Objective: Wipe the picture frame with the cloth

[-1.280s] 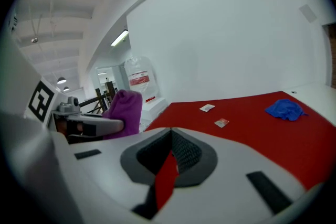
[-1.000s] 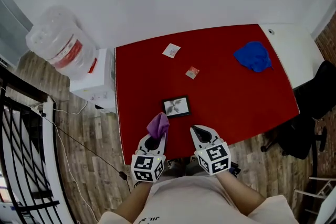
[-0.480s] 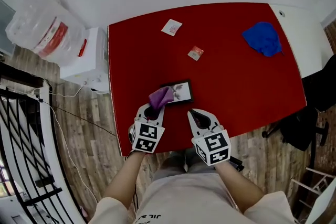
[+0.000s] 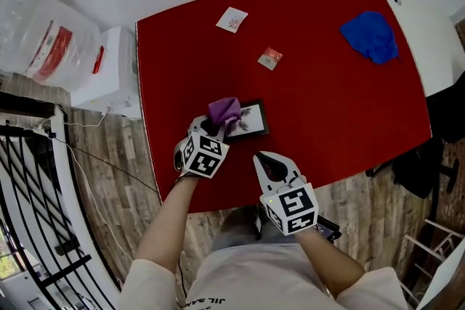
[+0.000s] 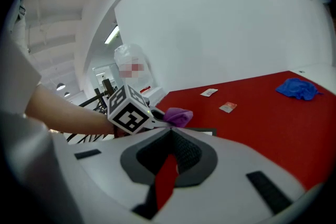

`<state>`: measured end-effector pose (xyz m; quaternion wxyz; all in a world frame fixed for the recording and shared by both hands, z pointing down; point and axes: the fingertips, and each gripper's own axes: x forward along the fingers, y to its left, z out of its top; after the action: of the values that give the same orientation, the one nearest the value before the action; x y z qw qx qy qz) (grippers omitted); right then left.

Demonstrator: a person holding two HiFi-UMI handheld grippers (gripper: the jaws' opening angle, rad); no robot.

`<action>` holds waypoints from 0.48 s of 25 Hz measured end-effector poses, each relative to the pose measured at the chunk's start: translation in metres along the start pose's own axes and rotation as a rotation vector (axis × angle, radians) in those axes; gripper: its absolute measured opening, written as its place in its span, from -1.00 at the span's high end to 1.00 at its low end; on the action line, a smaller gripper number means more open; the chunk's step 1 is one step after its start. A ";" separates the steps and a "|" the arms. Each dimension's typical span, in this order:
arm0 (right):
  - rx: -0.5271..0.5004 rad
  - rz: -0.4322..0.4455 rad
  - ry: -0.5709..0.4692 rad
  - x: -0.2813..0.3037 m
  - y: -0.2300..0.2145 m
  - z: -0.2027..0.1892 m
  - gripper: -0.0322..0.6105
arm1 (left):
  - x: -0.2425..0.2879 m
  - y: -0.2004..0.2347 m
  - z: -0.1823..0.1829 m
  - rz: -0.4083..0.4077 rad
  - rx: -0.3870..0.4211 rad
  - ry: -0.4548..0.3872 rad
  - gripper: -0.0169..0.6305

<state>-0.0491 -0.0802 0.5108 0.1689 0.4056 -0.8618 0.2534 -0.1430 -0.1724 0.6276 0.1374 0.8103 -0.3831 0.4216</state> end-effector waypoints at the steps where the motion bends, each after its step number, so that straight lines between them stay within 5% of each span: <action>1: 0.006 0.001 0.002 0.002 -0.001 -0.001 0.89 | 0.006 0.002 0.000 -0.005 0.006 0.010 0.77; 12: 0.047 -0.006 0.000 0.007 -0.016 -0.006 0.89 | 0.033 -0.020 -0.015 -0.160 0.195 0.151 0.77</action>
<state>-0.0407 -0.0897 0.5236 0.1601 0.4122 -0.8543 0.2732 -0.1252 -0.1678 0.6649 0.1197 0.8137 -0.2631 0.5044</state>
